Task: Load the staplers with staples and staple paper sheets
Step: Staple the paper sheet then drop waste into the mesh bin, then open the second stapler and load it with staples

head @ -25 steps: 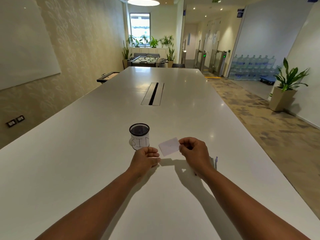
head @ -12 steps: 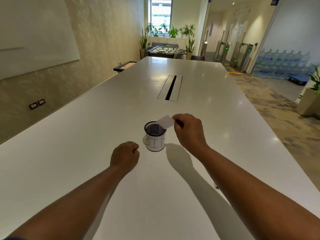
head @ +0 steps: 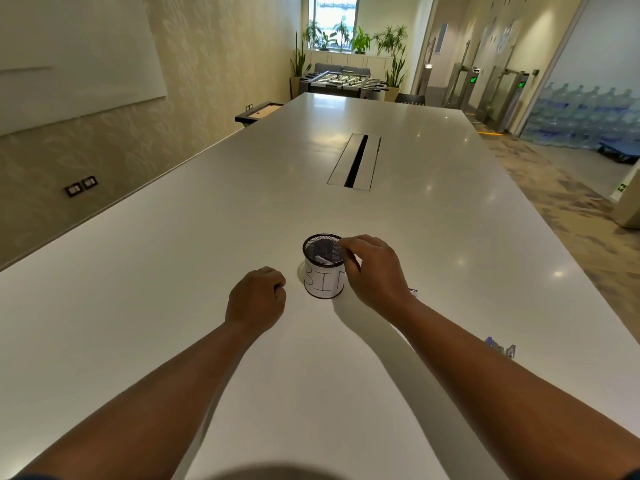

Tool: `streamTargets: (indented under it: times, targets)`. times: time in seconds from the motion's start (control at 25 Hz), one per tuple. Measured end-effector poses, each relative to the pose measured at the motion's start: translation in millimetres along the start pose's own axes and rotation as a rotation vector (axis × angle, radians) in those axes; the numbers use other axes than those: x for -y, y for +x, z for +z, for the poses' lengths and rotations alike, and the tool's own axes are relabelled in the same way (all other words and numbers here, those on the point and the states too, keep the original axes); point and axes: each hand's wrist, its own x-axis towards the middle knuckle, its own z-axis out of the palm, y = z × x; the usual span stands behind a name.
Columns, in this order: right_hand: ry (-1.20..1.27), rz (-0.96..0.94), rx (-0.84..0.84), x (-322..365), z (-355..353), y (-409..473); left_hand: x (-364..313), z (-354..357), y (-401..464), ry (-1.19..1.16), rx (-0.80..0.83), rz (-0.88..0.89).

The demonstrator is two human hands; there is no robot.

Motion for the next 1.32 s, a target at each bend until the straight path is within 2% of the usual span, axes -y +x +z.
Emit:
streamTargets:
  times: [0.16, 0.36, 0.64, 1.16, 1.32]
  targets:
    - [0.002, 0.075, -0.057, -17, -18, -29, -3, 0, -5, 0.070, 0.006, 0.025]
    - [-0.042, 0.309, -0.088, -48, -53, -77, -11, 0, -17, 0.161, 0.015, 0.099]
    - [-0.061, 0.623, -0.090, -69, -88, -137, -49, 6, -45, 0.077, 0.056, 0.187]
    - [-0.116, 0.660, -0.019, -62, -81, -169, -155, 63, -79, -0.236, 0.249, 0.378]
    - [-0.067, 0.619, -0.090, -62, -69, -175, -166, 71, -82, -0.262, 0.271, 0.423]
